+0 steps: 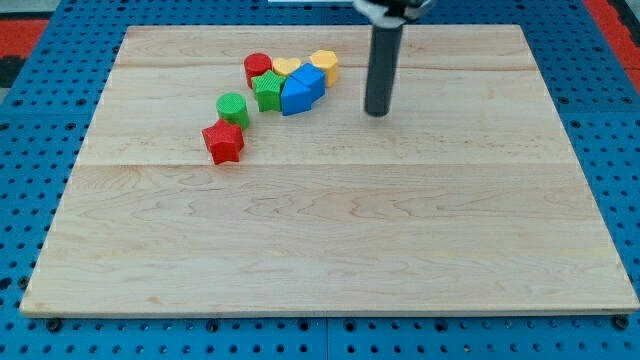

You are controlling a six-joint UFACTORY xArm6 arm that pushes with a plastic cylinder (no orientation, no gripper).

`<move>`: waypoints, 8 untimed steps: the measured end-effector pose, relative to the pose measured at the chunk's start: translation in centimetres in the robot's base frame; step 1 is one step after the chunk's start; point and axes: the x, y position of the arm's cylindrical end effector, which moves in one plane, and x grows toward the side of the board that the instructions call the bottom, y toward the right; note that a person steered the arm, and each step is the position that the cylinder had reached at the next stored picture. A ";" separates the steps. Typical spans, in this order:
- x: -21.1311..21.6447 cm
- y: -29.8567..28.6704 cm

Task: Push the green circle above the red circle

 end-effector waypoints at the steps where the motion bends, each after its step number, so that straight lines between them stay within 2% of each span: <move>1: 1.7 -2.9; 2: 1.7 -3.5; 5: 1.3 -13.3; 7: -3.4 -16.8; 8: -3.8 -18.4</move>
